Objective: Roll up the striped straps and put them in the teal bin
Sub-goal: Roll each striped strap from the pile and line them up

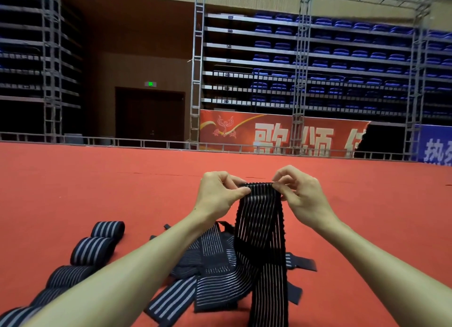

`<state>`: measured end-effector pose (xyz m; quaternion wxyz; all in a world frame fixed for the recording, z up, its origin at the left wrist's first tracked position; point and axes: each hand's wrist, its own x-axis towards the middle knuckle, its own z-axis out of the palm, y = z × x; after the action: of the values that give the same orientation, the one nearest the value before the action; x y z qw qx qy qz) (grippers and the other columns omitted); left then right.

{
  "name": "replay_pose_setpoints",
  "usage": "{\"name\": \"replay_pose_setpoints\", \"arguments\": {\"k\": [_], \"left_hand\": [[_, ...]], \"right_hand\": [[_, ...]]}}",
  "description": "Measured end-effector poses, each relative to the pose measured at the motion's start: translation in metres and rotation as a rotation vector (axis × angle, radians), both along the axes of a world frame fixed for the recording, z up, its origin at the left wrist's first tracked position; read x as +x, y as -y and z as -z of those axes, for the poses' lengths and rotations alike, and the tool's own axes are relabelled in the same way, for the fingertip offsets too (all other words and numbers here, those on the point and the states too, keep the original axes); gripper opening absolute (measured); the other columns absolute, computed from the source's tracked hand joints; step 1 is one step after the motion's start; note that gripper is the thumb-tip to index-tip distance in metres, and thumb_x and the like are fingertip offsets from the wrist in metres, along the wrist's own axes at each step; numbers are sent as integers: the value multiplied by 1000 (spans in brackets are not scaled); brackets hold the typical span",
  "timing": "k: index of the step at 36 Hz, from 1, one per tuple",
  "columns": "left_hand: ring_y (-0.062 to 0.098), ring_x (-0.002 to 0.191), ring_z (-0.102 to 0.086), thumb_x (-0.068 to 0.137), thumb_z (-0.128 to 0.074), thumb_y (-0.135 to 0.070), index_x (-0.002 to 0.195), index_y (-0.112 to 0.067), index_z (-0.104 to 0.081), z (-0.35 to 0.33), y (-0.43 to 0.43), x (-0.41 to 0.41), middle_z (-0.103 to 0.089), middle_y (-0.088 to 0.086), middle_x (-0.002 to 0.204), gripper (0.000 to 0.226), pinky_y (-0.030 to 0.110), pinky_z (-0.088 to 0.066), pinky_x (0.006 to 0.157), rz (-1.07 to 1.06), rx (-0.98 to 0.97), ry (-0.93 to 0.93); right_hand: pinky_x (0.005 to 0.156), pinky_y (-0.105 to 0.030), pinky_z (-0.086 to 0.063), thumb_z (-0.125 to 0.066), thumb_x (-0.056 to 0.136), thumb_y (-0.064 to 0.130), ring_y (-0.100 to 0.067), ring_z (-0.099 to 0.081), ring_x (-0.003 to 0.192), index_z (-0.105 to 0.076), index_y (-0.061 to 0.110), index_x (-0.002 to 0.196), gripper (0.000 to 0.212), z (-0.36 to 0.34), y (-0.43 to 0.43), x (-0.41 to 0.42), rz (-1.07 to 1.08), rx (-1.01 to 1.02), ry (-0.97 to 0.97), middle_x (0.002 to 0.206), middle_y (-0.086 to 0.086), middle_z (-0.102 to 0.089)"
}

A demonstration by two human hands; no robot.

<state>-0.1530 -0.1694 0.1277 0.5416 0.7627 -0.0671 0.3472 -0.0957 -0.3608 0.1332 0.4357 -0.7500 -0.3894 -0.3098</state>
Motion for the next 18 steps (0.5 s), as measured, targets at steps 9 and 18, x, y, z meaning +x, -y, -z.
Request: {"name": "replay_pose_setpoints", "arguments": {"k": [9, 18], "left_hand": [[12, 77, -73, 77, -78, 3, 69, -13, -42, 6, -5, 2, -75, 10, 79, 41, 33, -59, 78, 41, -24, 46], [10, 68, -65, 84, -73, 1, 72, -11, -48, 0, -6, 2, -68, 1, 70, 31, 24, -55, 69, 105, -61, 92]], "right_hand": [[57, -51, -45, -63, 94, 3, -32, -49, 57, -53, 24, 80, 27, 8, -3, -2, -88, 33, -44, 62, -6, -57], [77, -35, -54, -70, 90, 9, -13, -64, 85, -55, 23, 91, 21, 17, -15, -5, -210, 154, -203, 96, -2, -65]]}}
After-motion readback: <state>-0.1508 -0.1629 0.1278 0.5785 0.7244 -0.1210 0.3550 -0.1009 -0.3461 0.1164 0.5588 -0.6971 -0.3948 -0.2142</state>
